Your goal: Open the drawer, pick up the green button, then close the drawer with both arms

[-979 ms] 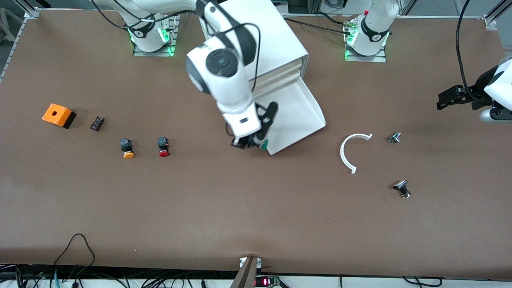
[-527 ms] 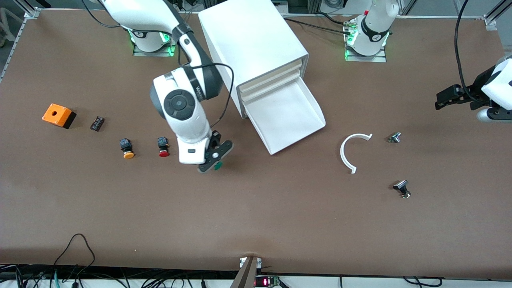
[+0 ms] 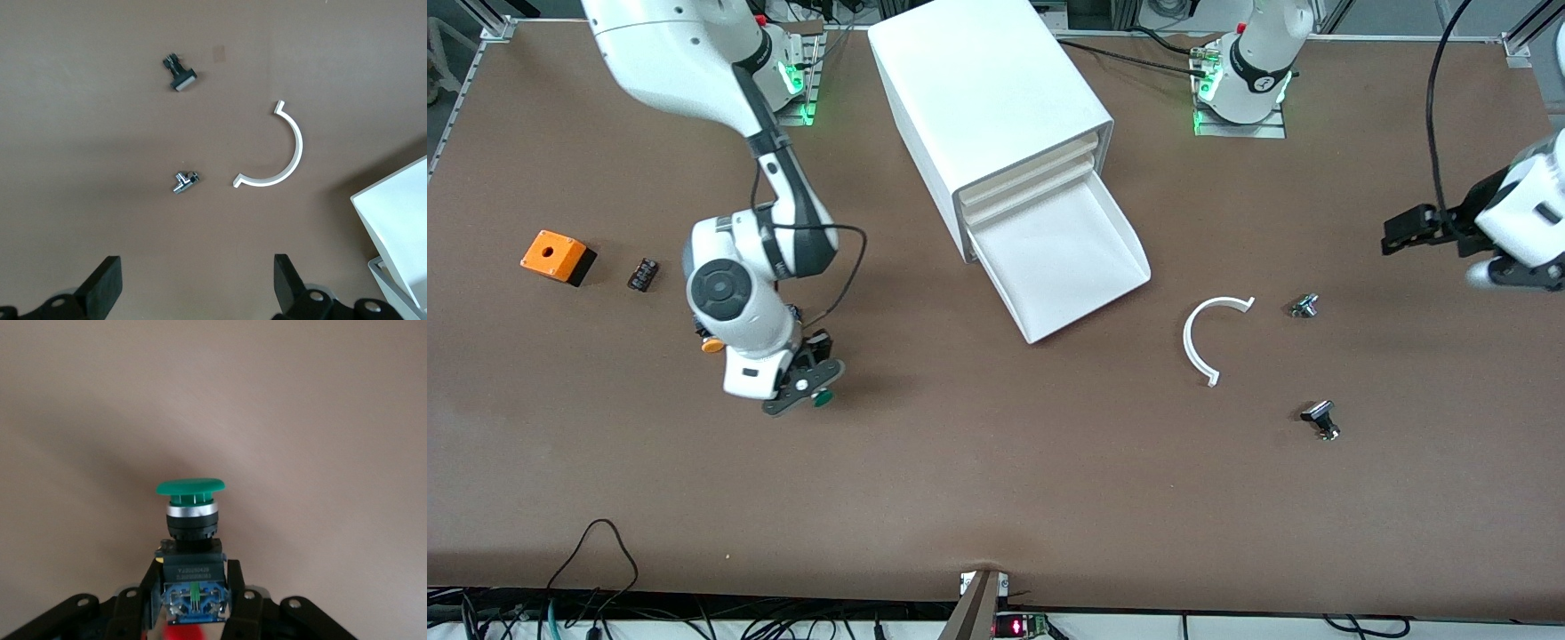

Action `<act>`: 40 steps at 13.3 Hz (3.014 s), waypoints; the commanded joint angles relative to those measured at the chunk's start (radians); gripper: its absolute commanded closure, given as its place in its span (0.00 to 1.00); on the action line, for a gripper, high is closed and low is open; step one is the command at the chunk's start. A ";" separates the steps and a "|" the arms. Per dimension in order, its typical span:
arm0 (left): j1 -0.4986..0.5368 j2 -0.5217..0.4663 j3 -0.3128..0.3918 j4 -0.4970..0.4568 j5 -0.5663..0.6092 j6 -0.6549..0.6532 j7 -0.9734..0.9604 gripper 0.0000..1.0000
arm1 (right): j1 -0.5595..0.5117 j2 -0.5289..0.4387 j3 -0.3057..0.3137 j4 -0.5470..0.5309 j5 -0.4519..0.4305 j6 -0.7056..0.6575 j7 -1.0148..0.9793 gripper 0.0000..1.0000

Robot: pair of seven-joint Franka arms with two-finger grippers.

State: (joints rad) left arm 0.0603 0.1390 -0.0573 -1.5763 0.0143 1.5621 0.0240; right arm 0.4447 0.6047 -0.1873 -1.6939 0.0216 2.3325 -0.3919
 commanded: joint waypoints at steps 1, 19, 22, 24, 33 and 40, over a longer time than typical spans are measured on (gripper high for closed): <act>-0.011 0.086 -0.006 0.062 -0.002 -0.013 0.020 0.00 | -0.073 -0.017 0.023 -0.062 0.003 0.069 -0.150 0.71; -0.286 0.344 -0.024 -0.135 -0.169 0.639 -0.680 0.01 | -0.265 -0.180 0.210 -0.063 0.253 0.035 -0.386 0.00; -0.326 0.355 -0.026 -0.201 -0.168 0.742 -0.723 0.00 | -0.261 -0.259 0.277 -0.037 0.236 -0.097 -0.088 0.00; -0.358 0.355 -0.027 -0.246 -0.169 0.785 -0.727 0.01 | -0.232 -0.286 0.298 0.008 0.210 -0.192 0.127 0.00; -0.445 0.366 -0.029 -0.376 -0.177 0.891 -0.746 0.00 | -0.147 -0.310 0.224 0.138 -0.130 -0.508 0.659 0.00; -0.451 0.303 -0.179 -0.514 -0.203 0.875 -0.745 0.00 | -0.382 -0.448 0.154 0.080 -0.140 -0.541 0.519 0.00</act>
State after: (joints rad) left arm -0.3868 0.5036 -0.2018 -2.0063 -0.1621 2.4353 -0.7243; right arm 0.1072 0.2397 -0.0526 -1.5418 -0.1211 1.8024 0.1642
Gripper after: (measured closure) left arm 0.000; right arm 0.000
